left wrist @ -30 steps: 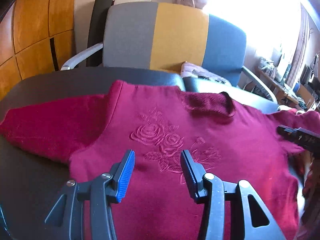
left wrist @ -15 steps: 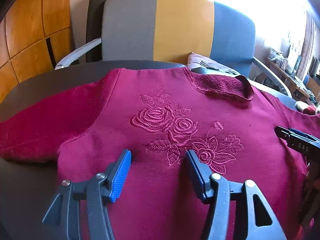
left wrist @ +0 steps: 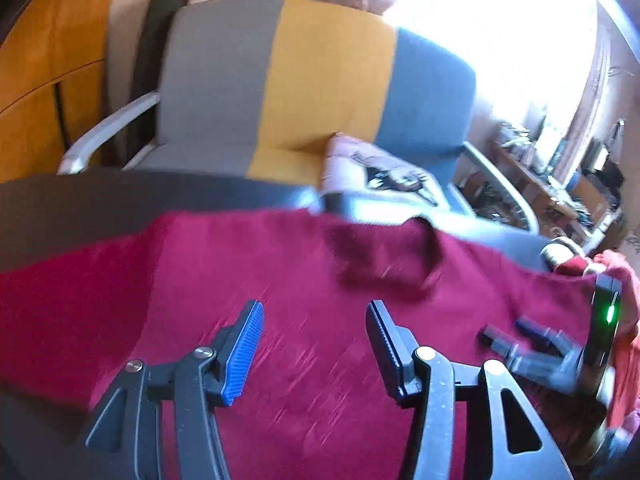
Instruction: Fold clothes
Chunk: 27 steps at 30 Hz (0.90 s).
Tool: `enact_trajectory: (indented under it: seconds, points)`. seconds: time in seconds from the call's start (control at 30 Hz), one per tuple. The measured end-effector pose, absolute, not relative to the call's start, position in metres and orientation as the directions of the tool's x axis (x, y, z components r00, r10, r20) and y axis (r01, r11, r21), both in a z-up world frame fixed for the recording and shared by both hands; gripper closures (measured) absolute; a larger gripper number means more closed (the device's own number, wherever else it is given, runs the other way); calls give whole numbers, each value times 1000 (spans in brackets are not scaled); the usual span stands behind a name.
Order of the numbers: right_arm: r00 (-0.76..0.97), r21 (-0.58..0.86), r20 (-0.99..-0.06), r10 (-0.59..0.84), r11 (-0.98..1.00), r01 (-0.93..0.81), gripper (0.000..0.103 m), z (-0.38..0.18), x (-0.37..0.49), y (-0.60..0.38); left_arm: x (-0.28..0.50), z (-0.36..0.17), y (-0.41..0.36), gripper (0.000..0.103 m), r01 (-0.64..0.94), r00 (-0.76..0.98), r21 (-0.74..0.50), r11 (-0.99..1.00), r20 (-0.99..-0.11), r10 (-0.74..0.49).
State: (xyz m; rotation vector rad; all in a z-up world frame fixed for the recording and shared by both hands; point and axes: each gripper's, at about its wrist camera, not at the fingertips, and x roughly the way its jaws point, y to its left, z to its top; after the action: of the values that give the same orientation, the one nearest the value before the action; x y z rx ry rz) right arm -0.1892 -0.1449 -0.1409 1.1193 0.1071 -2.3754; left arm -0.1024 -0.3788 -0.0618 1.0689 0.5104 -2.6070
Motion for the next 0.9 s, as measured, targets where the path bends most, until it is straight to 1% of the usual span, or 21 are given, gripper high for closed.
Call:
enact_trajectory:
  seconds: [0.03,0.1,0.2,0.27,0.37,0.4,0.43,0.47,0.5,0.53,0.6,0.73,0.77,0.8,0.9]
  points:
    - [-530,150,-737,-419,-866,477,14,-141,-189,-144,-115,-61,-380,50,373,-685,-212,-903,-720,-114]
    - [-526,170,-731,-435,-862,478,14,-140,-190,-142,-143,-60,-381,55,368,-674,-183,-912,-728,-125]
    - [-520,201,-720,-460,-855,478,13,-140,-191,-138,-188,-59,-382,59,367,-653,-129,-921,-741,-156]
    - [-518,216,-714,-472,-851,478,13,-140,-191,-136,-205,-63,-381,60,361,-643,-122,-925,-751,-152]
    - [-514,238,-704,-490,-845,478,13,-140,-191,-133,-232,-84,-368,71,322,-590,-58,-945,-793,-152]
    - [-513,245,-701,-495,-843,478,13,-140,-190,-132,-237,-94,-362,78,307,-562,-31,-951,-813,-155]
    - [-512,251,-699,-499,-842,478,13,-140,-190,-132,-237,-103,-359,80,296,-545,-23,-955,-825,-149]
    - [-511,256,-696,-504,-840,478,13,-141,-191,-131,-236,-111,-357,81,286,-529,-18,-958,-837,-143]
    - [-510,261,-694,-507,-839,478,13,-141,-191,-130,-225,-114,-350,81,287,-558,6,-958,-812,-173]
    - [-509,266,-692,-511,-837,478,13,-141,-191,-130,-215,-116,-347,81,301,-570,3,-954,-801,-182]
    - [-508,273,-689,-516,-835,479,13,-141,-191,-129,-195,-118,-342,81,332,-585,-13,-943,-788,-195]
    - [-506,284,-684,-526,-830,480,12,-141,-192,-127,-176,-122,-332,80,337,-598,32,-941,-765,-240]
    - [-505,284,-684,-526,-830,480,12,-141,-192,-127,-179,-122,-335,78,342,-594,27,-939,-769,-238]
    - [-505,283,-684,-526,-830,480,12,-142,-192,-127,-185,-123,-340,72,352,-588,32,-935,-770,-248]
    - [-505,283,-685,-526,-830,481,12,-142,-192,-128,-212,-125,-361,67,387,-571,32,-921,-777,-267]
